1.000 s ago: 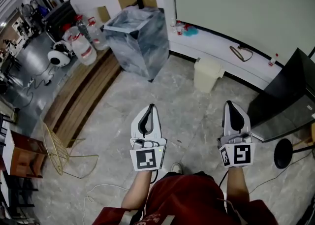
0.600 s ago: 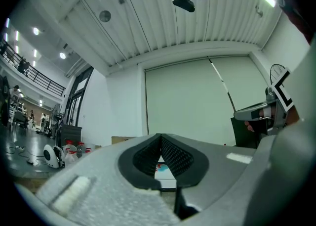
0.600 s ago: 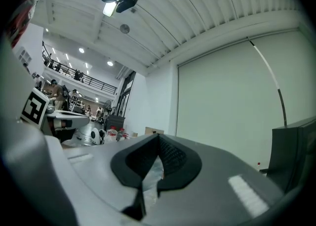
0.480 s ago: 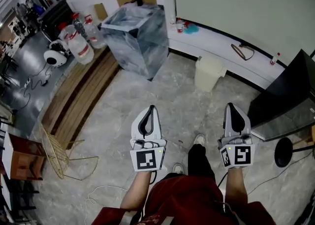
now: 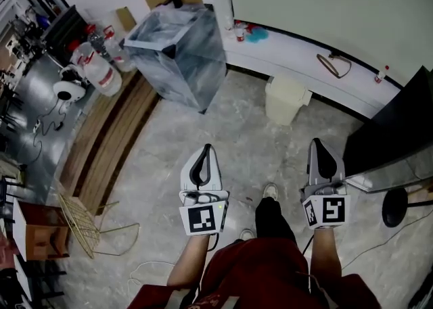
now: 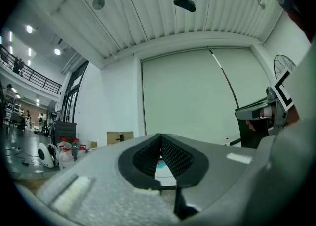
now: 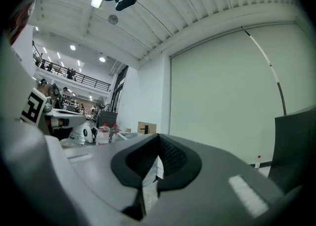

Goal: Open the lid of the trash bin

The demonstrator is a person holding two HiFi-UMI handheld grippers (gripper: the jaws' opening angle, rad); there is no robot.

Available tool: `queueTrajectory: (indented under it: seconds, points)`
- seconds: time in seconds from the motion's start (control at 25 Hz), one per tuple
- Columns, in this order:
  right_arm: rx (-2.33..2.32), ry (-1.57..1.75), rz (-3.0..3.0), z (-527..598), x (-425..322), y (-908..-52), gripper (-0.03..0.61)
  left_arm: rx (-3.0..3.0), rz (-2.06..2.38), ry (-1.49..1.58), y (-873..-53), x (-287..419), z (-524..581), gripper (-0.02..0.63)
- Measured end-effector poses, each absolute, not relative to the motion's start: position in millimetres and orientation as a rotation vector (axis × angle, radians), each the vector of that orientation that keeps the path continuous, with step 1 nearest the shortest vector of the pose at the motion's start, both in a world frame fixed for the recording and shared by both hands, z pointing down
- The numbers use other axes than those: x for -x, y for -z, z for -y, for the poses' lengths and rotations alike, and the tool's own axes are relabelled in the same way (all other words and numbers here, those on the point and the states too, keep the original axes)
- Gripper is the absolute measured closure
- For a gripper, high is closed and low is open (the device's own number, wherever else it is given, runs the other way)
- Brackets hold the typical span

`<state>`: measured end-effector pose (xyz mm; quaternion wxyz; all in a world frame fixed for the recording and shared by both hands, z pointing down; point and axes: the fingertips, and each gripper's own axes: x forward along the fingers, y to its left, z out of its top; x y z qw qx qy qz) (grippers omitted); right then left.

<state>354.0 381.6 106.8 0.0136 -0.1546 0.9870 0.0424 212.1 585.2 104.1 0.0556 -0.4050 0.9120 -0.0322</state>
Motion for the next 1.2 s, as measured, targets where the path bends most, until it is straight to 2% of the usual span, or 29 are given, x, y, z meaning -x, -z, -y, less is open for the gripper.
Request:
queueTrajectory:
  seconds: [0.76, 1.2]
  points:
    - [0.573, -0.039, -3.095, -183, -271, -132, 0.577, 1.379, -2.748, 0.166, -116, -118, -369, 0.609]
    - [0.63, -0.025, -3.088, -119, -257, -144, 0.577, 1.41, -2.721, 0.204, -119, -94, -302, 0.609]
